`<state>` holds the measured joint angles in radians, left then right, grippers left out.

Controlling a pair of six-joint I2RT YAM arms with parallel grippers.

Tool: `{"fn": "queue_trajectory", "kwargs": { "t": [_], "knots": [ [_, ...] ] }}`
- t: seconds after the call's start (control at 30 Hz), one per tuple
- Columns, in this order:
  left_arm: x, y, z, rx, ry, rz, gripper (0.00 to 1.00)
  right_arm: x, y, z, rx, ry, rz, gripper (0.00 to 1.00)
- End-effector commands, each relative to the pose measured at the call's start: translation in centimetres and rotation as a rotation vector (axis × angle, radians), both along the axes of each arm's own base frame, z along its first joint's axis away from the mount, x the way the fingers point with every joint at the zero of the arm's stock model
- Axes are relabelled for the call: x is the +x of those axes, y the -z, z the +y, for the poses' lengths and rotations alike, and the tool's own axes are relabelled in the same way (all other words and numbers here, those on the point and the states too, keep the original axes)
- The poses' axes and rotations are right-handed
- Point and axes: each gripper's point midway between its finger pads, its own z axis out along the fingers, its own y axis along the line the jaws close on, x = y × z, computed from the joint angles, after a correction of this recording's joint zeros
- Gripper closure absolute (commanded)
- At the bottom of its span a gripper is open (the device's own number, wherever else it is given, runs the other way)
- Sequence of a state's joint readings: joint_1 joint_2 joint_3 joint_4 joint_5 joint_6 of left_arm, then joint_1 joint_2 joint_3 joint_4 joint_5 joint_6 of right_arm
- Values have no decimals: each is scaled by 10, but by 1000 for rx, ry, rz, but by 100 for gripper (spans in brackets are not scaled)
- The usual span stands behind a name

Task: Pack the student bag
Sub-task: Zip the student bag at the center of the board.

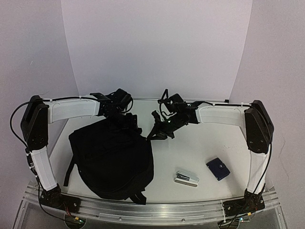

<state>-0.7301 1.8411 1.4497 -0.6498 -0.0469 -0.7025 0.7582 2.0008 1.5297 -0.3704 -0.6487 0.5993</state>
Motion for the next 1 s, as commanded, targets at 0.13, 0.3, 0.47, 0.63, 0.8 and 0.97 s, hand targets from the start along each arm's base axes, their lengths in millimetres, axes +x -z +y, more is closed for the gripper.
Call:
{"fn": "queue_trajectory", "kwargs": {
  "t": [0.13,0.3,0.47,0.63,0.8,0.97],
  "knots": [
    [-9,35,4,107,12,123,22,5,-37,6,64,0,-109,100],
    [-6,52,15,195,1,129,42,-7,-42,17,83,-27,-113,100],
    [1,56,24,235,-41,95,73,-16,-43,19,82,-36,-114,100],
    [7,51,26,229,-76,56,97,-22,-41,12,68,-18,-102,100],
    [17,37,31,227,-122,-12,100,-31,-43,5,66,-5,-80,100],
    [22,34,31,223,-141,-33,100,-45,-44,0,64,-3,-51,100]
  ]
}}
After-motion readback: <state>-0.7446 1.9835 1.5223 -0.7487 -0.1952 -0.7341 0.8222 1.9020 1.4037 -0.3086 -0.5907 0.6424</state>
